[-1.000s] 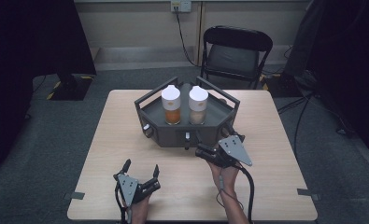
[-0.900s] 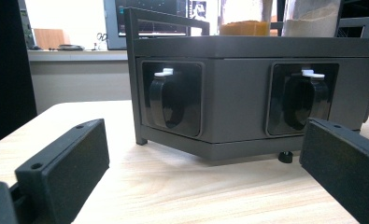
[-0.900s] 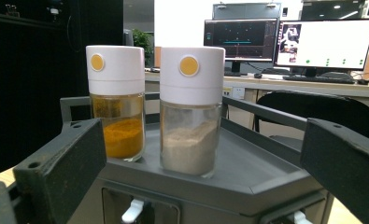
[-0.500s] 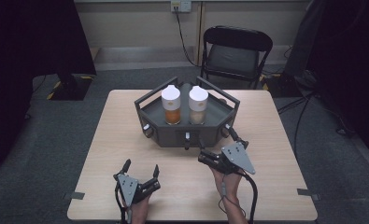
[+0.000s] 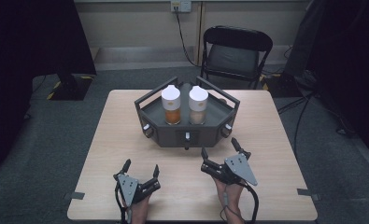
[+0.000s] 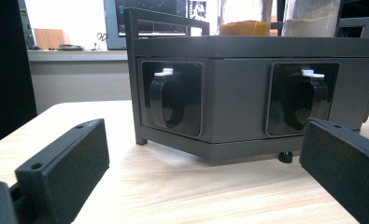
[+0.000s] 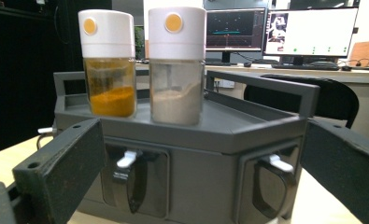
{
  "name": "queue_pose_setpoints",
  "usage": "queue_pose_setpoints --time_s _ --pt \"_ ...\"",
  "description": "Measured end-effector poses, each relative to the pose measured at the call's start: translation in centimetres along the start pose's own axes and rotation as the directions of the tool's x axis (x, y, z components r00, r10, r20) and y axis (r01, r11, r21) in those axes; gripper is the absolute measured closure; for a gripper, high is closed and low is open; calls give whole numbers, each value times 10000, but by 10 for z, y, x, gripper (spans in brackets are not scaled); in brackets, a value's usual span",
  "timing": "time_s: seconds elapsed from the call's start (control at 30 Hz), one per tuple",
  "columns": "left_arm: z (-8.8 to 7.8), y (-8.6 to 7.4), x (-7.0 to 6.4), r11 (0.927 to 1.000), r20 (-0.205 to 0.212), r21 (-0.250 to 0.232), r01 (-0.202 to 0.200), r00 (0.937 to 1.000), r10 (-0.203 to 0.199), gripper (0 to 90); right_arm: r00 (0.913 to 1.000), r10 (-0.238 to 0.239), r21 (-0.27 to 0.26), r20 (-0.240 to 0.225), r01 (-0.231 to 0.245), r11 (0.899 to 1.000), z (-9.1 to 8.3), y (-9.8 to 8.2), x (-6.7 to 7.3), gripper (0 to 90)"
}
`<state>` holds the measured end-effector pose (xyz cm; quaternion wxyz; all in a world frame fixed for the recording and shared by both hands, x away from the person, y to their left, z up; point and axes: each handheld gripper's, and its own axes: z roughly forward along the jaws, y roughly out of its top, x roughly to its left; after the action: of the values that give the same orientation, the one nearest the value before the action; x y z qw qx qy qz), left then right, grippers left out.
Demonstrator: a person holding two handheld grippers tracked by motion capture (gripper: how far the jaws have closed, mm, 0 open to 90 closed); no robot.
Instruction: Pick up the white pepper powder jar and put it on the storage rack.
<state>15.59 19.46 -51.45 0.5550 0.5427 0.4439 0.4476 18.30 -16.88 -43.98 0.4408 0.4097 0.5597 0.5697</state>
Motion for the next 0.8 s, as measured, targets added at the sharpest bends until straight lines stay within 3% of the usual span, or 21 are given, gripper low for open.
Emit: queue_pose_setpoints --time_s 0.8 --pt "0 0 0 10000 0 -1 3 10000 -3 8 9987 112 381 491 -131 9992 -29 -38 2 0"
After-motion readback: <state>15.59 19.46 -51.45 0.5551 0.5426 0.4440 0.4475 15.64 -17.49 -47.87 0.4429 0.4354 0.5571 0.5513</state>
